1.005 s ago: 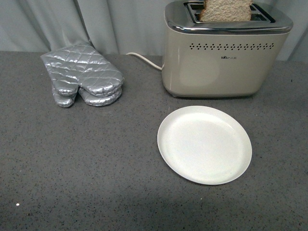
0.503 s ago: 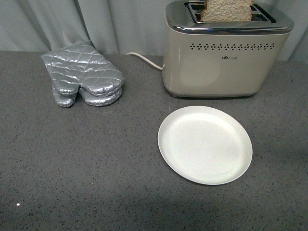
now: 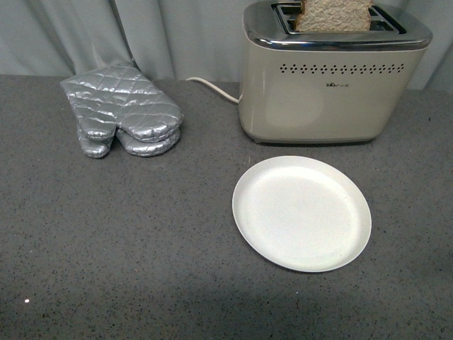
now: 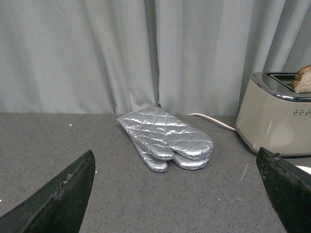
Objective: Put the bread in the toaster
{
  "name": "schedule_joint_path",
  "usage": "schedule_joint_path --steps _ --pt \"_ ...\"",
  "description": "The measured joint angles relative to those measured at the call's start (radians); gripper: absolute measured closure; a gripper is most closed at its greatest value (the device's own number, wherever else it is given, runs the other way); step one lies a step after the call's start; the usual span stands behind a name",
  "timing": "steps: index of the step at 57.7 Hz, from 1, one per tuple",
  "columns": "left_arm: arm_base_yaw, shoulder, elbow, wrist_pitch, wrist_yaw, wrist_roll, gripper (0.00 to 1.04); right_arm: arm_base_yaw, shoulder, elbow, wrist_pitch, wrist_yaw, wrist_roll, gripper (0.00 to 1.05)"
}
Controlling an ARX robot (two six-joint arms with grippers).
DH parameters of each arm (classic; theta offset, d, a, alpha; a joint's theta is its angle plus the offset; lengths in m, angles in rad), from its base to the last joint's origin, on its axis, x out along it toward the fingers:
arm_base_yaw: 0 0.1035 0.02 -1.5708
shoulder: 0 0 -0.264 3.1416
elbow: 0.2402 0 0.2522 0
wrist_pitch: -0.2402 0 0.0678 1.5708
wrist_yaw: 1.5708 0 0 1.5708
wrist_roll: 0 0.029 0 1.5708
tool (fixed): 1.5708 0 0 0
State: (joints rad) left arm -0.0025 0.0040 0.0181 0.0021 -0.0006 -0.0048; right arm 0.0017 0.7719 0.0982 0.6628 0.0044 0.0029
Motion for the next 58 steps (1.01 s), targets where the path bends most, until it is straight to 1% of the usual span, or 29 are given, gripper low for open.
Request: schedule_joint_path --steps 17,24,58 --pt "0.000 0.000 0.000 0.000 0.000 0.000 0.07 0.000 -0.159 -0.050 -0.108 0.000 0.000 1.04" --pt "0.000 0.000 0.000 0.000 0.000 0.000 0.07 0.000 -0.184 -0.091 -0.083 -0.002 0.000 1.04" --pt "0.000 0.000 0.000 0.000 0.000 0.000 0.07 0.000 -0.485 -0.093 -0.373 -0.002 0.000 1.04"
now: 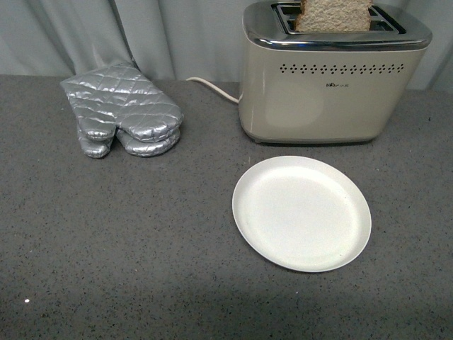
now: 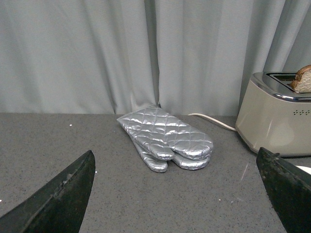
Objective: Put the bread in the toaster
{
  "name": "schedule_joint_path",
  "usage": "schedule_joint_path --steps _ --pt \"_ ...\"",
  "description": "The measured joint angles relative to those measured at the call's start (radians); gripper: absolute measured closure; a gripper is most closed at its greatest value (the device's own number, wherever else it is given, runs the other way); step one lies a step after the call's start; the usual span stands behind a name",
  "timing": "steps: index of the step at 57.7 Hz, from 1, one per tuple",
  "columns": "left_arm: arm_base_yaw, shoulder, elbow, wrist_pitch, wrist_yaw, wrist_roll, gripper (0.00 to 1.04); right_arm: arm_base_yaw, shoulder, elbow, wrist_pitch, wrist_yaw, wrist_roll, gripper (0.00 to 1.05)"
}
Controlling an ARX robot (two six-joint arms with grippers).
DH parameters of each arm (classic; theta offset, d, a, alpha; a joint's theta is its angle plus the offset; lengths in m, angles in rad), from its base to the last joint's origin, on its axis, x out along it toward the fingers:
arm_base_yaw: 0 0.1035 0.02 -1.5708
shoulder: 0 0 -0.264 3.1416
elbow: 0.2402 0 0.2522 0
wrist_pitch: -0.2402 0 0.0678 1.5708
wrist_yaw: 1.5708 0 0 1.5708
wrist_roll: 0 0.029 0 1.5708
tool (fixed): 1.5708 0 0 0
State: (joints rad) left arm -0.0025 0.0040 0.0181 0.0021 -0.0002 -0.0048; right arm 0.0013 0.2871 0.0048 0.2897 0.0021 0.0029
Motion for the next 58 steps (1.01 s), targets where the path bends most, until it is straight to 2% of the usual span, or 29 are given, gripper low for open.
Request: schedule_joint_path --steps 25,31,40,58 --pt "0.000 0.000 0.000 0.000 0.000 0.000 0.07 0.000 -0.115 0.000 -0.114 0.000 0.000 1.04" --pt "0.000 0.000 0.000 0.000 0.000 0.000 0.07 0.000 -0.248 0.000 -0.279 -0.001 0.000 1.04" --pt "0.000 0.000 0.000 0.000 0.000 0.000 0.07 0.000 -0.282 0.000 -0.288 0.000 0.000 1.04" --pt "0.000 0.000 0.000 0.000 0.000 0.000 0.07 0.000 -0.283 0.000 -0.288 0.000 -0.001 0.55"
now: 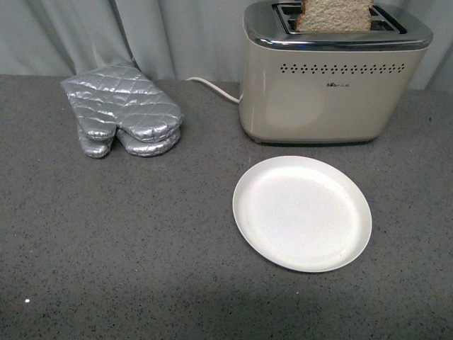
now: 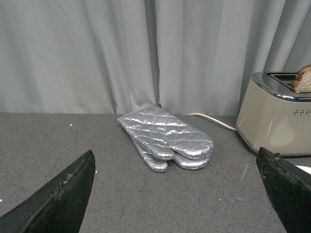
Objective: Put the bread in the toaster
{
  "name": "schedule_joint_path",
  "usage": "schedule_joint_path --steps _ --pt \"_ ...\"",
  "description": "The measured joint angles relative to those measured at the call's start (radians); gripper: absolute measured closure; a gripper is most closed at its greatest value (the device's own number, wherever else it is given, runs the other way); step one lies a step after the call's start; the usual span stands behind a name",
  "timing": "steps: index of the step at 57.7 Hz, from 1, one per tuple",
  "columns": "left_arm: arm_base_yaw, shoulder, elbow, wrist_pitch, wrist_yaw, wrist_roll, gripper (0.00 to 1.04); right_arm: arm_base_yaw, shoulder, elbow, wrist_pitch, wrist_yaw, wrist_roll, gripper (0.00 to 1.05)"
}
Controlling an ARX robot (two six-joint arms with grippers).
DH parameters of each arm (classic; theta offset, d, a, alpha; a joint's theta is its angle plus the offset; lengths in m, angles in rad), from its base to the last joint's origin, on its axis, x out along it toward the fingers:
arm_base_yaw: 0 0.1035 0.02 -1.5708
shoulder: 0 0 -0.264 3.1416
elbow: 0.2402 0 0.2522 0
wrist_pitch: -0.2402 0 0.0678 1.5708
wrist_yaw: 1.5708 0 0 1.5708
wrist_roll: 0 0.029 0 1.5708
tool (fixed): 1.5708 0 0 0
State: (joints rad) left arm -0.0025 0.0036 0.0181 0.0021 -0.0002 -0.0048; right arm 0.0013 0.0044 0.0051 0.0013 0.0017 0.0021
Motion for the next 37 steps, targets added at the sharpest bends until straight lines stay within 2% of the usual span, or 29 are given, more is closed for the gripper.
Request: schedule_joint_path --steps 16,37 --pt "0.000 0.000 0.000 0.000 0.000 0.000 0.07 0.000 0.000 0.000 0.000 0.000 0.001 0.08" --pt "0.000 0.000 0.000 0.000 0.000 0.000 0.07 0.000 0.000 0.000 0.000 0.000 0.000 0.10"
